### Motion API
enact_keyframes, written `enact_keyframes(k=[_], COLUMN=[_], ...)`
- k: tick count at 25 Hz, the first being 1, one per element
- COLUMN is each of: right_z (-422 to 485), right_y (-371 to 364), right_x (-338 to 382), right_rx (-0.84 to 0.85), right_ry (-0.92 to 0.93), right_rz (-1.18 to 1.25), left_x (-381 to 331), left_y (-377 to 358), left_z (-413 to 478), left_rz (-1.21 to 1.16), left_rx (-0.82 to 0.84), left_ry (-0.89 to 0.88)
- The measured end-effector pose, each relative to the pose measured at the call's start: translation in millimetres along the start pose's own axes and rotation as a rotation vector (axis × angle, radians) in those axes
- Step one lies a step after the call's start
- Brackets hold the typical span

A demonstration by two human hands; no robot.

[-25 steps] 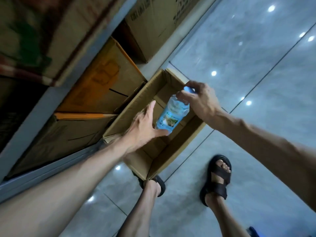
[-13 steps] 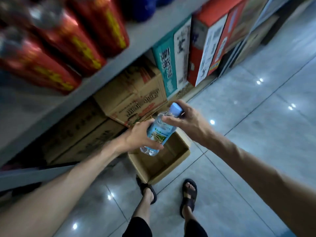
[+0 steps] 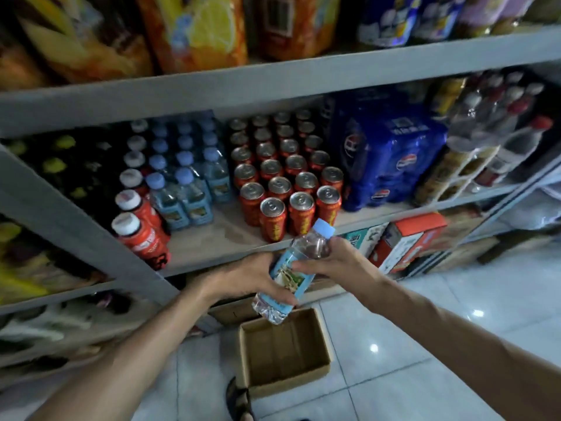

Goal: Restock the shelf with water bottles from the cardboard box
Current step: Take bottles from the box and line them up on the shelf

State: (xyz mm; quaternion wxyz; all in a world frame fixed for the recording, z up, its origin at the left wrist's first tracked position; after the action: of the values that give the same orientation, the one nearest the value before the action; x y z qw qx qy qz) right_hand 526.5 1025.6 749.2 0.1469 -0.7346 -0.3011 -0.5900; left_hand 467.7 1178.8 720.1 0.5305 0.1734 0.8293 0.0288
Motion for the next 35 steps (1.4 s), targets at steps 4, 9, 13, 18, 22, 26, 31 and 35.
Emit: enact_keyframes(k=[4, 9, 13, 18, 22, 26, 31, 35], right_z=[43.5, 108.9, 163.9, 196.4, 206.8, 214.4, 219.5, 225.6], right_y=[-39.0, -83.7, -120.3, -135.7, -137.0, -137.5, -139.3, -141.2], right_x=[43.2, 96.5, 100.7, 79.6, 66.1, 55.8, 45.5, 45.9], right_rx=[-0.021, -0.158, -0.187, -0.192, -0.224, -0.252, -0.308, -0.324], right_ry=[0.058, 0.334, 0.36, 0.37, 0.484, 0.489, 0.556, 0.575], right_rz=[-0.26, -0.673, -0.817, -0.919, -0.898, -0.825, -0.89, -0.895], left_x=[15.7, 66.2, 115.2, 142.4, 151.1, 150.4, 149.4, 150.5], left_y=[49.7, 115.7, 137.5, 143.6, 147.1, 149.7, 148.7, 149.2], left_z=[-16.6, -20.7, -1.2, 17.6, 23.2, 26.0, 27.7, 28.9], left_rz=[-0.03, 0.441, 0.794, 0.909, 0.965, 0.961, 0.945, 0.943], left_rx=[-0.312, -0.729, -0.719, -0.694, -0.695, -0.639, -0.625, -0.608], left_ry=[-0.051, 0.12, 0.266, 0.278, 0.236, 0.286, 0.298, 0.314])
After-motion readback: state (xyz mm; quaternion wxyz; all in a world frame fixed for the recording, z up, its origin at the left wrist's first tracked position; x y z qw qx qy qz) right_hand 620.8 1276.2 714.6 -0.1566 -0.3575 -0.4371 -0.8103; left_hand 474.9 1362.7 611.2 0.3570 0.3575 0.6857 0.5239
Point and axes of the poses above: each hand's wrist, its own z-axis towards the middle knuckle, its own y-axis out of the back of the hand, x = y × z, the point moved 4 cm from there along z, towards the middle knuckle, and after that the axes turned 10 degrees about -x, right-handed, at the moved point
